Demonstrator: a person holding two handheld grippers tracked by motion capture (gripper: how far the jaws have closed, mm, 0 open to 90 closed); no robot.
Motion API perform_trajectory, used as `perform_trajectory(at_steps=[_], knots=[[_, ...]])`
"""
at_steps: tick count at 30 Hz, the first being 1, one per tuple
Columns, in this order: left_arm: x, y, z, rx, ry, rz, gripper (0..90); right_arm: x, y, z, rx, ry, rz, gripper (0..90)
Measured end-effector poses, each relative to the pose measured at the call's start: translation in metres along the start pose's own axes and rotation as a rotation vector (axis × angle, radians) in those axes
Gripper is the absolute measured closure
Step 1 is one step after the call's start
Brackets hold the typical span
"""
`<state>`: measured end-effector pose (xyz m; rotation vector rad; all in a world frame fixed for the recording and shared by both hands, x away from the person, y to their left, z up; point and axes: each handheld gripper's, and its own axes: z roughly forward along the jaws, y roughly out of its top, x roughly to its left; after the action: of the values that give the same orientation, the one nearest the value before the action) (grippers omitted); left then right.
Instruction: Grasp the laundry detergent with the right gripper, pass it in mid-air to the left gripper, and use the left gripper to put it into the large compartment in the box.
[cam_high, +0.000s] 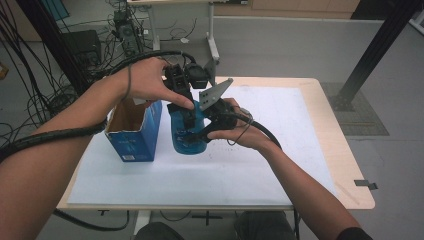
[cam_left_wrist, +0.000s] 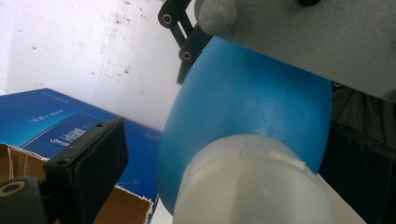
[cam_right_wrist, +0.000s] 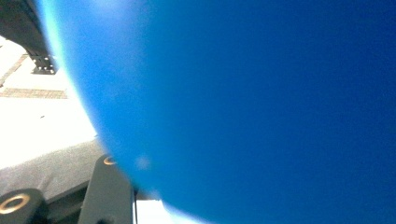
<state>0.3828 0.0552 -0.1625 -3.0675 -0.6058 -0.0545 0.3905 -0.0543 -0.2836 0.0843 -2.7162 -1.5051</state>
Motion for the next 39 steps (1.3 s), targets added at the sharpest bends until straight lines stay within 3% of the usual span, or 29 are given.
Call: perform_trajectory(at_steps=[39], knots=[[0.0, -0.0013, -0.002, -0.008, -0.01, 0.002, 5.0, 0.0009, 0.0019, -0.0013, -0.001, 0.002, -0.003, 43.5]])
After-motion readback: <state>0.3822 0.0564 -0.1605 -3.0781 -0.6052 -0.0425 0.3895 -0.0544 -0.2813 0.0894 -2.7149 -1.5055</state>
